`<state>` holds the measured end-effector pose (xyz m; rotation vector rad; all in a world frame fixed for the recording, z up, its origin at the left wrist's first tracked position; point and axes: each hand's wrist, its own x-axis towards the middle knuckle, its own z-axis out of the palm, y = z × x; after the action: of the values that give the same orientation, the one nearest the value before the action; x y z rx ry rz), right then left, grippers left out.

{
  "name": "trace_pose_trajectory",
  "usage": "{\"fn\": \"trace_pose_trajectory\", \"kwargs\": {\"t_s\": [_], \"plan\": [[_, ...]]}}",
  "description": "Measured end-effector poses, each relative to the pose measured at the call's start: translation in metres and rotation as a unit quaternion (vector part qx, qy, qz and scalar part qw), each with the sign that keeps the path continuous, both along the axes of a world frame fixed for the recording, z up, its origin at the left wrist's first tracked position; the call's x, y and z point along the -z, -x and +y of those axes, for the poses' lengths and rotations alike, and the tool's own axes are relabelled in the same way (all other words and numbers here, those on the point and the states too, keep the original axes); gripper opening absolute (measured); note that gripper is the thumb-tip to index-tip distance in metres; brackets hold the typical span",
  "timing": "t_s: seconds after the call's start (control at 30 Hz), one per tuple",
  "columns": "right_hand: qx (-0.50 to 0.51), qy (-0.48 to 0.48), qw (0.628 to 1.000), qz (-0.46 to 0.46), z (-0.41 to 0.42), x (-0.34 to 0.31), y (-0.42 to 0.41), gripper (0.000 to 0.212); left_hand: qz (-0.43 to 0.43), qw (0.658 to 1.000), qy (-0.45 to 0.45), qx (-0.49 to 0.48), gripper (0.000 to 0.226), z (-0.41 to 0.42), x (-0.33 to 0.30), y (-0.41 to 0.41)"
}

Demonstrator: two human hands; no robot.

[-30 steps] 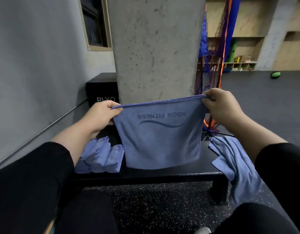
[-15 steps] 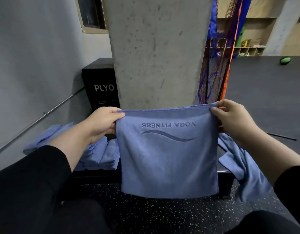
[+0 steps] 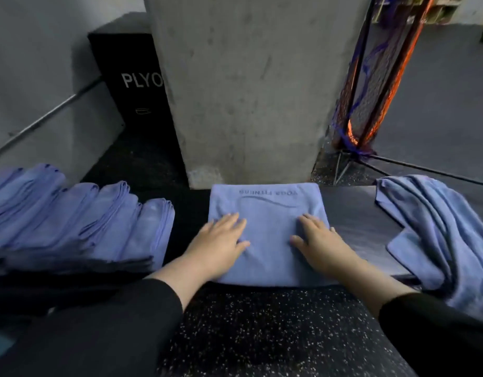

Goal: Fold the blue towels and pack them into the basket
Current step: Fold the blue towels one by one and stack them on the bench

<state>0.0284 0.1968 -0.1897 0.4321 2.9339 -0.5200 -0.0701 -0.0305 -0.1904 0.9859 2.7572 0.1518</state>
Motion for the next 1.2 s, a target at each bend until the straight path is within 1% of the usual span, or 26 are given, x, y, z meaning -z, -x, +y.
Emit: {"fn": "trace_pose_trajectory", "kwargs": {"t_s": [0.03, 0.1, 0.23, 0.47, 0.53, 0.57, 0.63, 0.67, 0.7, 0.73, 0.8, 0.87, 0.93, 1.0, 1.07, 1.1, 1.13, 1.2], "plan": [[-0.007, -0.028, 0.999, -0.019, -0.002, 0.017, -0.009, 0.066, -0.017, 0.999, 0.032, 0.005, 0.066, -0.003, 0.014, -0.005], [-0.006, -0.058, 0.998, -0.009, 0.004, 0.034, -0.014, 0.07, -0.024, 0.999, 0.039, 0.005, 0.067, -0.009, 0.022, -0.005], [-0.001, -0.071, 0.997, -0.008, 0.016, 0.034, -0.009, 0.074, -0.028, 0.999, 0.043, -0.003, 0.072, -0.02, 0.02, -0.002], [0.008, -0.07, 0.997, -0.035, 0.032, 0.03, 0.004, 0.072, -0.03, 0.998, 0.053, -0.035, 0.076, -0.023, 0.019, 0.003], [0.007, -0.075, 0.997, -0.015, 0.032, 0.027, 0.0, 0.069, -0.023, 0.997, 0.063, -0.045, 0.075, -0.024, 0.016, 0.002], [-0.002, -0.081, 0.996, 0.027, 0.03, 0.024, -0.005, 0.064, -0.01, 0.997, 0.063, -0.042, 0.073, -0.026, 0.014, -0.001], [-0.055, -0.089, 0.983, 0.153, 0.028, 0.018, -0.02, 0.048, 0.02, 0.999, 0.048, -0.005, 0.069, -0.033, 0.014, -0.009], [-0.093, -0.085, 0.974, 0.188, 0.029, 0.015, -0.028, 0.044, 0.019, 0.999, 0.038, 0.026, 0.067, -0.037, 0.014, -0.014], [-0.136, -0.073, 0.97, 0.19, 0.031, 0.014, -0.038, 0.044, 0.007, 0.998, 0.031, 0.054, 0.067, -0.042, 0.015, -0.018], [-0.176, -0.058, 0.968, 0.168, 0.035, 0.017, -0.048, 0.046, -0.007, 0.997, 0.03, 0.07, 0.068, -0.048, 0.015, -0.022], [-0.217, -0.047, 0.966, 0.13, 0.045, 0.025, -0.064, 0.054, -0.006, 0.996, 0.036, 0.086, 0.073, -0.059, 0.016, -0.027], [-0.208, -0.032, 0.969, 0.131, 0.054, 0.028, -0.072, 0.054, 0.012, 0.993, 0.047, 0.104, 0.078, -0.065, 0.015, -0.031], [-0.179, -0.015, 0.974, 0.137, 0.056, 0.026, -0.076, 0.047, 0.025, 0.991, 0.052, 0.123, 0.082, -0.068, 0.013, -0.034], [-0.163, -0.004, 0.976, 0.147, 0.056, 0.021, -0.077, 0.032, 0.027, 0.99, 0.047, 0.131, 0.086, -0.068, 0.011, -0.037], [-0.159, -0.012, 0.975, 0.155, 0.056, 0.017, -0.075, 0.016, 0.018, 0.991, 0.036, 0.127, 0.091, -0.063, 0.008, -0.039], [-0.158, -0.018, 0.975, 0.158, 0.057, 0.016, -0.073, 0.012, 0.016, 0.992, 0.03, 0.123, 0.092, -0.059, 0.005, -0.04], [-0.145, -0.014, 0.977, 0.156, 0.056, 0.014, -0.069, 0.011, 0.021, 0.992, 0.023, 0.123, 0.091, -0.054, 0.003, -0.042], [-0.076, 0.01, 0.986, 0.147, 0.051, 0.008, -0.062, 0.008, 0.036, 0.991, 0.013, 0.129, 0.085, -0.043, 0.0, -0.046]]}}
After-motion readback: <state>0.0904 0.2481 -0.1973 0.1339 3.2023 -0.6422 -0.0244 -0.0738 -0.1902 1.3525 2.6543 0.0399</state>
